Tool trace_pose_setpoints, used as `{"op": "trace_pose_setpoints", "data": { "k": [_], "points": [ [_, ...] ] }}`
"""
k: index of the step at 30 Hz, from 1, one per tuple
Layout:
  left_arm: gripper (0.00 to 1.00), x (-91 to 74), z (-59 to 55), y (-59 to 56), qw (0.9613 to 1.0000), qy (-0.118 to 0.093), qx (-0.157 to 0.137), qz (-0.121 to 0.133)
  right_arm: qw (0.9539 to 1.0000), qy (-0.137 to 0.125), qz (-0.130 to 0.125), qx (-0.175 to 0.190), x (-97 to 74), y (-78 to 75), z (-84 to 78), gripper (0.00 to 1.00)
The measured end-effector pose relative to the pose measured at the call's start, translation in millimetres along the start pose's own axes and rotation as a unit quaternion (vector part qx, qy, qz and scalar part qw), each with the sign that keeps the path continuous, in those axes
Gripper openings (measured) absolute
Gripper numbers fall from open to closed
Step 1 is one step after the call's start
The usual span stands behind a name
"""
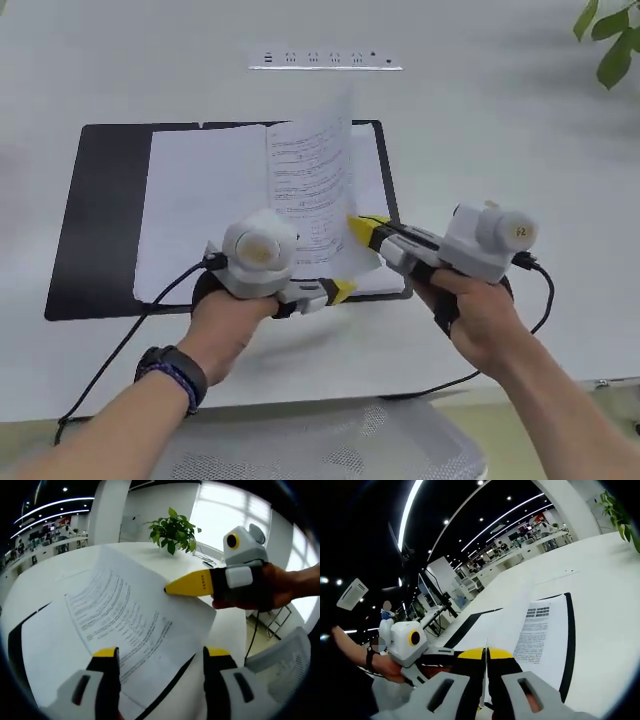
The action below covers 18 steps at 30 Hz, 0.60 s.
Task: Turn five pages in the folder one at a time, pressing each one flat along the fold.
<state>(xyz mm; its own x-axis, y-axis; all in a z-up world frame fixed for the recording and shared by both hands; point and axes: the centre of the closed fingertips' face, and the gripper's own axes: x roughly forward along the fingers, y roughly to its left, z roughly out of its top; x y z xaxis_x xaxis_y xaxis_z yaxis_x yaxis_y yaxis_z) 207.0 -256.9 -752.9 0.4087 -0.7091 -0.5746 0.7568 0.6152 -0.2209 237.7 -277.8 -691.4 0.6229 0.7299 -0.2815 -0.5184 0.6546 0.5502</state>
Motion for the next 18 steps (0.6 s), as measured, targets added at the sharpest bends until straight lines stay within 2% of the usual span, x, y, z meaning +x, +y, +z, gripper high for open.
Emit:
{"op": "trace_pose_setpoints", "data": {
  "k": [4,10,18],
  "points": [
    [0.69,-10.9,-3.4,0.3,0.9999,0.003,0.013,0.004,1.0000,0.001,0.004,0.003,3.3,7.4,0.3,0.00],
    [0.69,-30.3,-2.1,8.3,0.9998,-0.008,0.008,0.016,0.9999,0.001,0.007,0.007,8.7,18.6,-2.0,0.00],
    [0.69,-53.7,-1.8,18.9,0.9993,-0.017,0.007,0.034,0.9989,-0.028,0.004,0.037,13.3,30.2,3.4,0.00]
  ]
}}
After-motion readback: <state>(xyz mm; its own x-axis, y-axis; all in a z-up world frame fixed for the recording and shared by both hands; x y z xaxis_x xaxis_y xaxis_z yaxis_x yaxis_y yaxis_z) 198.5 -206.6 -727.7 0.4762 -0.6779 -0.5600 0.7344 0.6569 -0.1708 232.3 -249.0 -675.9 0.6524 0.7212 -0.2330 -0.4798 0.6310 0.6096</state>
